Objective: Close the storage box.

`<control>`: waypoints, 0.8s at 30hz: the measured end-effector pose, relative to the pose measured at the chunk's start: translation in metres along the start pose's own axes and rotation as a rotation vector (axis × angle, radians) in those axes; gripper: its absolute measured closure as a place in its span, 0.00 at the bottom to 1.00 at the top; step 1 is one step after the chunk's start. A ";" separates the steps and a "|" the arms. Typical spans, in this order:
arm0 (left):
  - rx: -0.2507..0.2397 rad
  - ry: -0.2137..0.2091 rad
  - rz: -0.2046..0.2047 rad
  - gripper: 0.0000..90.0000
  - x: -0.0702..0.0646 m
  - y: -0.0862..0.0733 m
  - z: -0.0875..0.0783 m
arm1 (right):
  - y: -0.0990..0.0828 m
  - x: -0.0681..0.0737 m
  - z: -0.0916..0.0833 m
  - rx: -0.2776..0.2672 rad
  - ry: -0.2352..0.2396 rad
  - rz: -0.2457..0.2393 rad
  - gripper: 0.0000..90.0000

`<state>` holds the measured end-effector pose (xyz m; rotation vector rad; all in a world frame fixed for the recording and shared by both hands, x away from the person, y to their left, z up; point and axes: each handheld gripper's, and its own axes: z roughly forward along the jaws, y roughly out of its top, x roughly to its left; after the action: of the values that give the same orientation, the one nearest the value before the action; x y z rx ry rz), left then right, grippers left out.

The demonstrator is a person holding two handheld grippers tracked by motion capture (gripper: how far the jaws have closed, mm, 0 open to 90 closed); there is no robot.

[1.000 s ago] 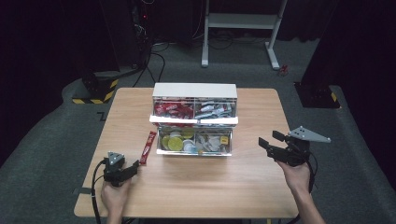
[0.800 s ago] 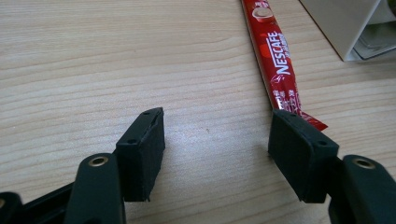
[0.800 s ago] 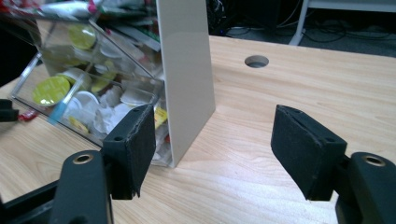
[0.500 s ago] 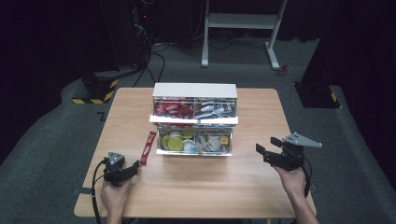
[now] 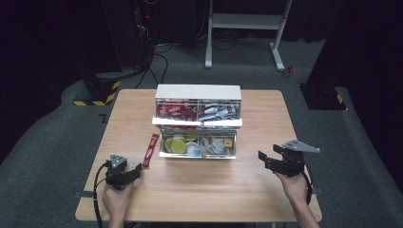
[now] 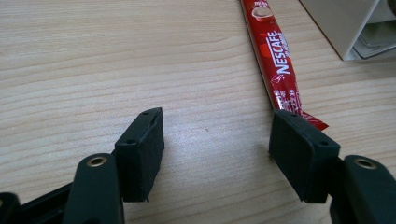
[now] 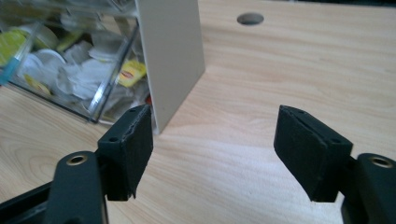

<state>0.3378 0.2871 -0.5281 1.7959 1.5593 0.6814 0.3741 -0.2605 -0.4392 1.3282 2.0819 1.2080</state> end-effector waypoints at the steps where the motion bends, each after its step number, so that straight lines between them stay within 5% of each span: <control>1: 0.001 0.000 0.002 0.40 0.000 0.000 0.000 | -0.001 -0.001 0.001 0.009 -0.002 -0.001 0.32; 24: 0.001 0.000 0.002 0.40 0.000 0.000 0.000 | -0.019 -0.009 0.042 0.124 -0.074 -0.009 0.33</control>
<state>0.3378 0.2867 -0.5282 1.7987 1.5582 0.6824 0.3971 -0.2525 -0.4793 1.3937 2.1374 1.0243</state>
